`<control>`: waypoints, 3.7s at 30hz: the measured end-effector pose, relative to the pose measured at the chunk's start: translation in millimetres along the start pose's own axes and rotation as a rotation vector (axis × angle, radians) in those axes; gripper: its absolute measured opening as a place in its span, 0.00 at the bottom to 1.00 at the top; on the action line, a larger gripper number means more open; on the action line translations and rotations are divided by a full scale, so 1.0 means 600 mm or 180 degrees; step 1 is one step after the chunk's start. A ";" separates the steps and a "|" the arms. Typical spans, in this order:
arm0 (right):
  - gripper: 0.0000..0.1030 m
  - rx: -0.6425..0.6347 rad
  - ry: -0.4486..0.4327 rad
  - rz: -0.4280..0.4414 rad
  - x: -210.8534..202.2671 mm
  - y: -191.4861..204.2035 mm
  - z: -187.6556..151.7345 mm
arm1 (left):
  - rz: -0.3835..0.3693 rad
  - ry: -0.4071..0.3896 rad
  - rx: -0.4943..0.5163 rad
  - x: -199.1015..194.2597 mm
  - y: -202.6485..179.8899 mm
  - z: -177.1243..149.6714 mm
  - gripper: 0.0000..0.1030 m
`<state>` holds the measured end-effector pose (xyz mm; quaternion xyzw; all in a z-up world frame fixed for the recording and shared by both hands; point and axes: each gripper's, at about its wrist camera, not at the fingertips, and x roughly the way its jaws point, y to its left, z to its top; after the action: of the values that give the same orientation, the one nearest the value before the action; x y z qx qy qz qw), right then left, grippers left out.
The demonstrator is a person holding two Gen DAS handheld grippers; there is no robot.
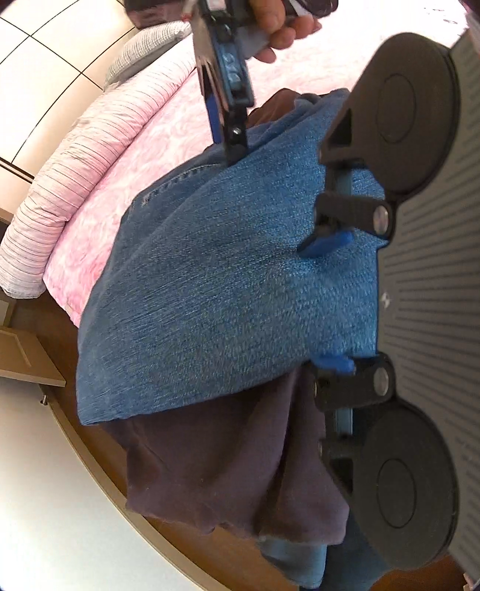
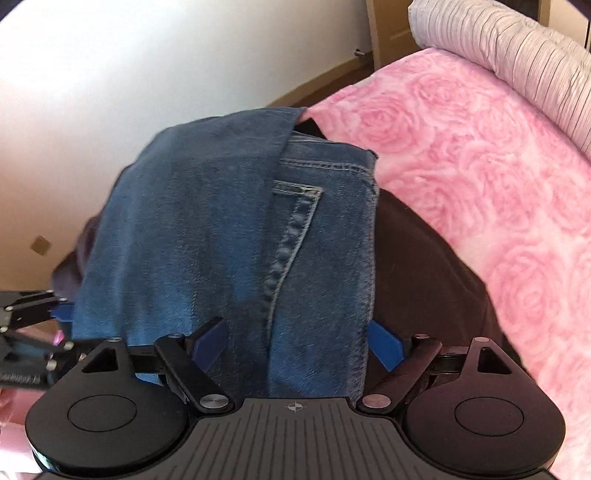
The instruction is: Fold clothes
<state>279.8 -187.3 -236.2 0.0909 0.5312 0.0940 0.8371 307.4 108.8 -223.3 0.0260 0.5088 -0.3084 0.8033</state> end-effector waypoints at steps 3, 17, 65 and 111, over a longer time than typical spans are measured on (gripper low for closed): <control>0.84 0.0058 0.0046 0.0051 0.013 -0.008 -0.001 | -0.0008 -0.0039 0.0041 -0.013 0.000 0.006 0.29; 0.36 0.0088 -0.0057 0.0317 -0.004 -0.024 0.014 | -0.0199 0.0017 0.0094 -0.001 0.016 0.043 0.34; 0.33 0.3461 -0.0556 -0.1560 -0.643 -0.459 -0.981 | -0.1424 0.1409 0.2370 0.147 -0.943 -0.344 0.17; 0.75 -0.1909 0.1876 -0.0170 -0.304 -0.629 -0.732 | -0.0835 0.0993 0.2799 0.309 -0.658 0.070 0.13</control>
<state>-171.6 -575.0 -356.4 -0.2014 0.6992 0.2447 0.6408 189.0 -312.4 -250.2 0.3447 0.4436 -0.5854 0.5846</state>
